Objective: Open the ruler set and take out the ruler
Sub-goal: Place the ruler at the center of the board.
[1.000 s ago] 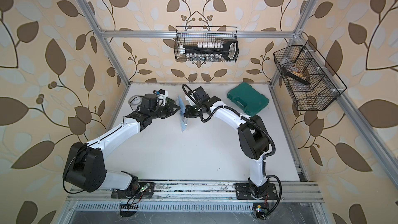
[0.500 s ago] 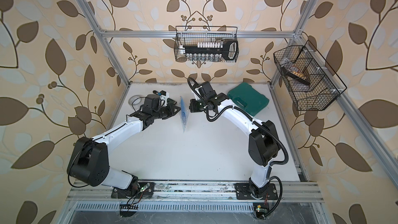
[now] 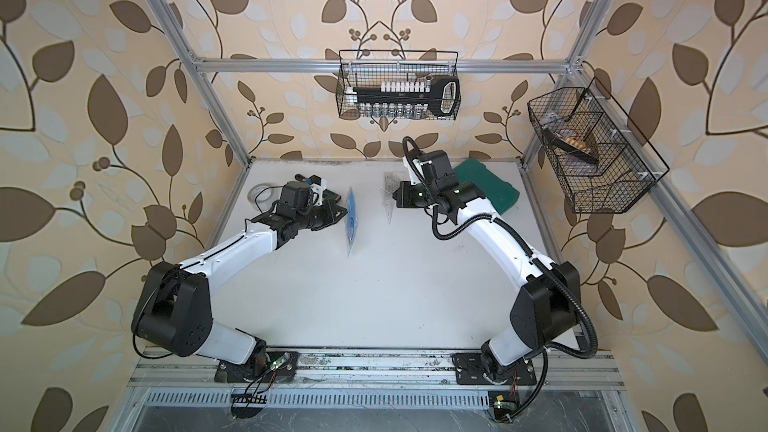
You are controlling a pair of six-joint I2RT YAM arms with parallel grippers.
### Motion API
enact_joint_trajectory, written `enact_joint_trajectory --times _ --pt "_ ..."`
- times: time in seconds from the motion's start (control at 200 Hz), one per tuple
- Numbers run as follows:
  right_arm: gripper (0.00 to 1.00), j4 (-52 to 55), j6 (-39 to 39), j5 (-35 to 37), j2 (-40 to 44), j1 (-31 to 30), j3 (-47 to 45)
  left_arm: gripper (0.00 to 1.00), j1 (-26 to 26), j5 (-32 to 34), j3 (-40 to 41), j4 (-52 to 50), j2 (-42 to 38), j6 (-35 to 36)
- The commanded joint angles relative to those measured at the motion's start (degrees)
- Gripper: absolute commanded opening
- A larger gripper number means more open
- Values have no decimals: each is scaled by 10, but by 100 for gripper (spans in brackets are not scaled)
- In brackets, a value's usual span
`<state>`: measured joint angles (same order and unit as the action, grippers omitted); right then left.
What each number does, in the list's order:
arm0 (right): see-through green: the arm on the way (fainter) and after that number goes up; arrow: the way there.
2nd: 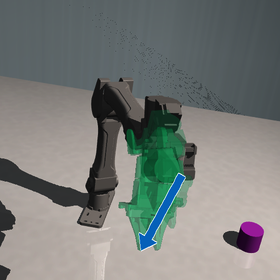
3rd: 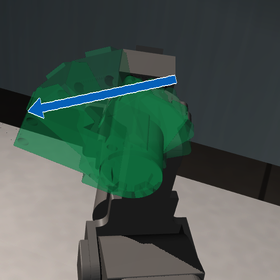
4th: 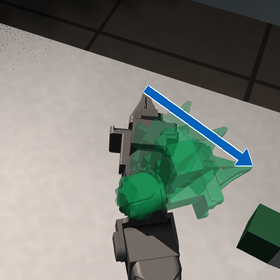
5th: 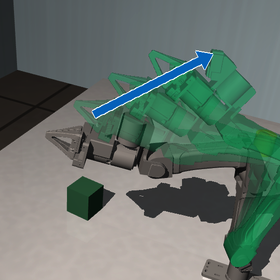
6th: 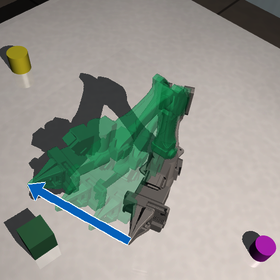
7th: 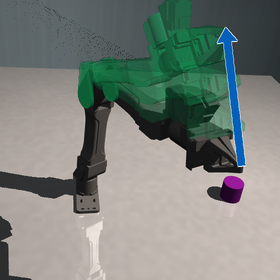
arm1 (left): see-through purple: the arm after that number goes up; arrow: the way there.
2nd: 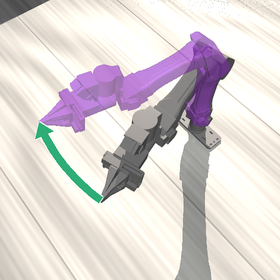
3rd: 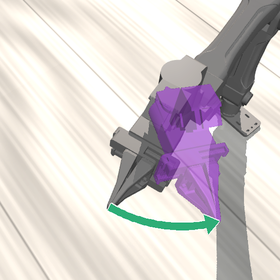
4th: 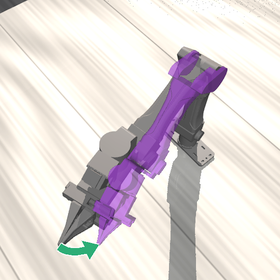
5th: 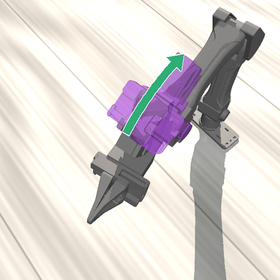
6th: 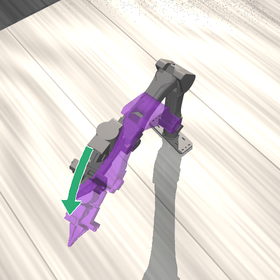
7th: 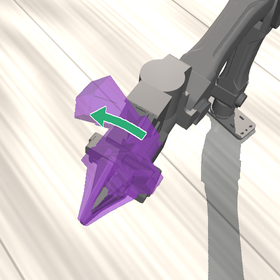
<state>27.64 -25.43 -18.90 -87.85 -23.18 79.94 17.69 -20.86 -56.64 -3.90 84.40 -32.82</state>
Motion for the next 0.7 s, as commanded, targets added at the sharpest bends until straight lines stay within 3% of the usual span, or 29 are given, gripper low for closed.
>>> enact_joint_trajectory --times 0.0,0.275,0.485,0.695 --pt "0 -9 5 -38 21 28 -62 0 5 22 -26 -26 -47 31" --pt "0 -157 -55 -140 29 104 -230 0 5 39 -31 -65 -82 45" --pt "0 -240 -85 -189 -13 115 -288 0 5 41 -32 -80 -95 51" --pt "0 -275 -89 -189 -58 119 -315 0 5 42 -31 -95 -103 58"
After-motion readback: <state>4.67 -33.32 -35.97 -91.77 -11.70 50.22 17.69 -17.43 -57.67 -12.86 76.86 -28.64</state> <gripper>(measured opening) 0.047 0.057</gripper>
